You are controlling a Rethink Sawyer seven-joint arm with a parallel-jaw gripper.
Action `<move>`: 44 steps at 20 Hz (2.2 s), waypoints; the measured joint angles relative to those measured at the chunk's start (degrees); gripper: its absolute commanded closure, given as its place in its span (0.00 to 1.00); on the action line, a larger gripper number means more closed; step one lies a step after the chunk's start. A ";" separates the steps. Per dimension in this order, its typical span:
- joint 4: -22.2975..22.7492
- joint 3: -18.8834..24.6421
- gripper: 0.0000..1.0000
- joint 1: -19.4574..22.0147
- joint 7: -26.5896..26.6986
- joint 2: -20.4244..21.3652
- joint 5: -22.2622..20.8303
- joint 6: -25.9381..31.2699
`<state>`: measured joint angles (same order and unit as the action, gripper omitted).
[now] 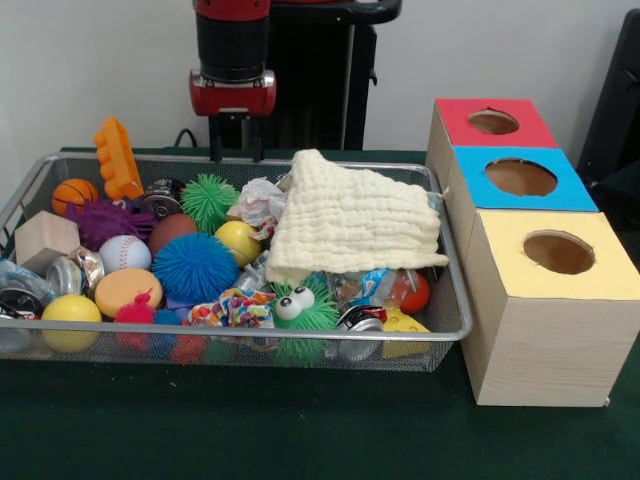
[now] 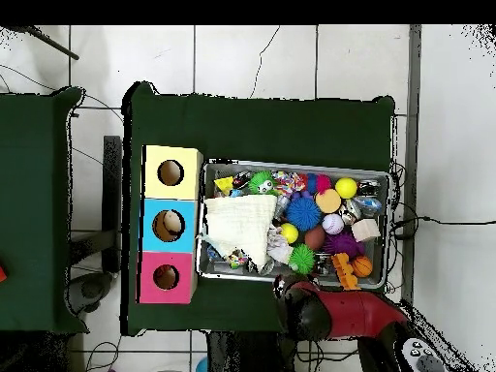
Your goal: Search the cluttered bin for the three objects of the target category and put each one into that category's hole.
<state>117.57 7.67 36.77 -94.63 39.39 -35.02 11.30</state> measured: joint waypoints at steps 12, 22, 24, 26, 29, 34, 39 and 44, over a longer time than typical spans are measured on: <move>0.17 -1.33 0.00 -2.17 0.00 0.76 0.32 0.00; 0.17 -1.79 0.00 -2.36 0.00 0.01 0.32 0.00; 0.16 -1.79 0.00 -2.36 0.00 -0.21 0.33 0.00; 0.16 -1.79 0.00 -2.35 0.00 -0.78 0.33 0.00; 0.12 -1.79 0.00 -2.34 0.00 -1.08 0.39 -0.01; 0.07 -1.79 0.00 -2.35 0.00 -1.11 0.67 0.01; 0.05 -1.79 0.00 -2.35 0.00 -1.11 0.72 0.01; 0.04 -1.80 0.00 -2.34 0.00 -1.14 0.82 0.04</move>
<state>117.61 5.86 34.42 -94.63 38.25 -34.20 11.34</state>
